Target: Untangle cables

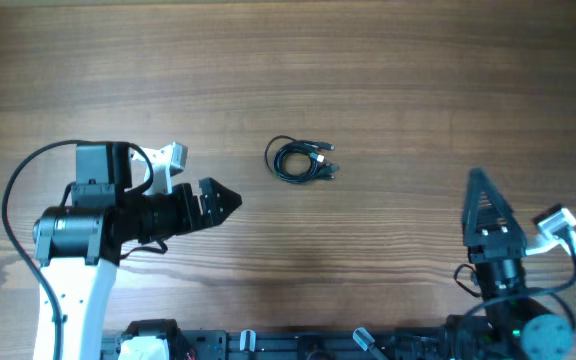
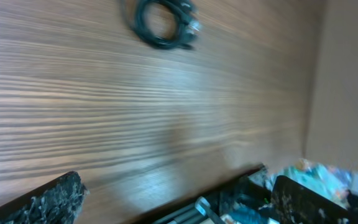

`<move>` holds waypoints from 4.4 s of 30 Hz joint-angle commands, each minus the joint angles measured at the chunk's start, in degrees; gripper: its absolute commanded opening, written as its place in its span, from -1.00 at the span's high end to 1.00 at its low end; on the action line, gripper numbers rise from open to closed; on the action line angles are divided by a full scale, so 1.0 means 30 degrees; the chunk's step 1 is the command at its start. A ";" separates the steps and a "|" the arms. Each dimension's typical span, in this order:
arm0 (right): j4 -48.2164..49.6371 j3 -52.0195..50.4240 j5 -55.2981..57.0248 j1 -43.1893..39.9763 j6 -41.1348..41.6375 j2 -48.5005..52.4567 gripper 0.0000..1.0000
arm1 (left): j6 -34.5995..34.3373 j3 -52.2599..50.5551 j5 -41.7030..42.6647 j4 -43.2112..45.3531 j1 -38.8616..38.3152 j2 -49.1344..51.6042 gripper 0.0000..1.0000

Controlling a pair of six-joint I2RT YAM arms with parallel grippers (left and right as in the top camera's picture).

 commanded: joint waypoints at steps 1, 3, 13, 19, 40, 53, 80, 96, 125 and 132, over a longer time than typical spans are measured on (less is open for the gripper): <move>-0.5326 0.6441 -0.0328 0.0007 -0.9282 0.2652 -1.00 | -0.3177 0.0153 -0.3891 0.0058 0.0087 0.1311 -1.00; -1.0921 1.1285 -0.0393 0.0007 -1.2874 0.5880 -0.99 | -0.3373 0.0153 -0.4044 0.0219 0.0087 0.2200 -1.00; -2.0975 1.9271 -0.9683 0.0583 -1.3580 1.9052 -0.74 | -0.3949 0.0153 -0.4102 0.0678 0.0073 0.3570 -1.00; -2.2928 2.1311 -0.0066 0.9566 -1.4775 2.5106 -0.82 | -0.6521 0.0153 -0.6783 0.0925 0.0073 0.3570 -1.00; -1.6276 2.4086 0.2514 1.2961 -1.0389 3.7958 -0.41 | -0.9734 0.0153 -1.1271 0.1341 0.0073 0.3585 -1.00; -1.5227 2.3758 0.3308 1.3515 -1.0207 3.9233 0.11 | -0.9726 0.0153 -1.1271 0.1341 0.0073 0.3592 -1.00; -1.4076 2.2964 0.2659 1.3551 -1.0666 3.9903 0.81 | -0.9726 0.0153 -1.1271 0.1260 0.0073 0.3592 -1.00; -1.4054 2.4531 -0.3891 1.3420 -1.0520 3.2866 0.91 | -0.9522 0.0153 -0.5377 0.1326 0.0073 0.3592 -1.00; -1.5089 2.4523 -0.8531 1.3420 -0.8597 3.1510 0.85 | -0.4779 0.0153 0.0568 0.5319 0.0073 0.3585 0.20; -1.5110 2.4523 -0.8437 1.3420 -0.8619 3.1510 0.85 | -0.4787 0.0153 0.0102 0.5304 0.0073 0.3585 0.92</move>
